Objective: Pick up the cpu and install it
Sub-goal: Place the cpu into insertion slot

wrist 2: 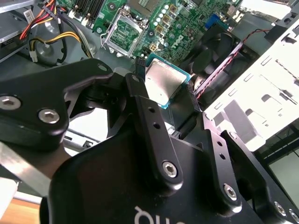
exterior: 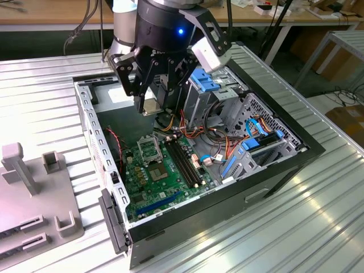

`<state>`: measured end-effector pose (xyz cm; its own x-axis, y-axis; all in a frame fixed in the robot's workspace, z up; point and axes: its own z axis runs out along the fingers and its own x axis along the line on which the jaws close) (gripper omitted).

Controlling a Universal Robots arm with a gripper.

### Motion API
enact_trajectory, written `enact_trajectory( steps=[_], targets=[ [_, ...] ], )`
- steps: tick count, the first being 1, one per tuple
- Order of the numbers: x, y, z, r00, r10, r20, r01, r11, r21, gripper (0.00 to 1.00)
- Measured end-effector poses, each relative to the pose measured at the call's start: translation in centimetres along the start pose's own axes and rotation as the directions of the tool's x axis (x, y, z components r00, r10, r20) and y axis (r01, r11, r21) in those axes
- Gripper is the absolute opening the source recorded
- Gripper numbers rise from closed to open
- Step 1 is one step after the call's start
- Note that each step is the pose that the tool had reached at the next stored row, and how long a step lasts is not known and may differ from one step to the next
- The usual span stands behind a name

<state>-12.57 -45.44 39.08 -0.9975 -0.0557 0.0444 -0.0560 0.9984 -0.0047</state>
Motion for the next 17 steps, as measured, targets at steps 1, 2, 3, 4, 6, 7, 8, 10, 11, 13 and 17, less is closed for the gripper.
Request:
enact_trajectory(
  steps=[1, 2, 3, 4, 6, 7, 8, 10, 11, 13, 17],
  targets=[
    [0.00, -0.08, 0.06, 1.0000, 0.000, 0.0000, 0.000, 1.0000, 0.0000, 0.47],
    [0.00, -0.16, 0.12, 1.0000, 0.000, -0.0001, 0.000, 1.0000, 0.0000, 0.47],
    [0.01, -0.28, 0.20, 1.0000, 0.000, -0.0001, 0.000, 1.0000, 0.0002, 0.47],
    [0.01, -0.32, 0.24, 1.0000, 0.000, -0.0001, 0.000, 1.0000, 0.0000, 0.47],
    [0.00, -0.42, 0.32, 1.0000, 0.000, 0.0000, 0.000, 1.0000, 0.0000, 0.47],
    [0.00, -0.46, 0.35, 1.0000, 0.000, 0.0000, 0.000, 1.0000, 0.0000, 0.47],
    [-0.01, -0.49, 0.38, 1.0000, 0.000, 0.0000, 0.000, 1.0000, 0.0000, 0.47],
    [-0.05, -0.52, 0.40, 1.0000, 0.000, -0.0002, 0.000, 1.0000, 0.0002, 0.47],
    [-0.12, -0.54, 0.41, 1.0000, 0.000, -0.0001, 0.000, 1.0000, 0.0002, 0.47],
    [-0.25, -0.55, 0.44, 1.0000, 0.000, -0.0001, 0.000, 1.0000, 0.0000, 0.47],
    [-0.46, -0.56, 0.53, 1.0000, 0.000, 0.0000, 0.000, 1.0000, 0.0000, 0.47]
  ],
)
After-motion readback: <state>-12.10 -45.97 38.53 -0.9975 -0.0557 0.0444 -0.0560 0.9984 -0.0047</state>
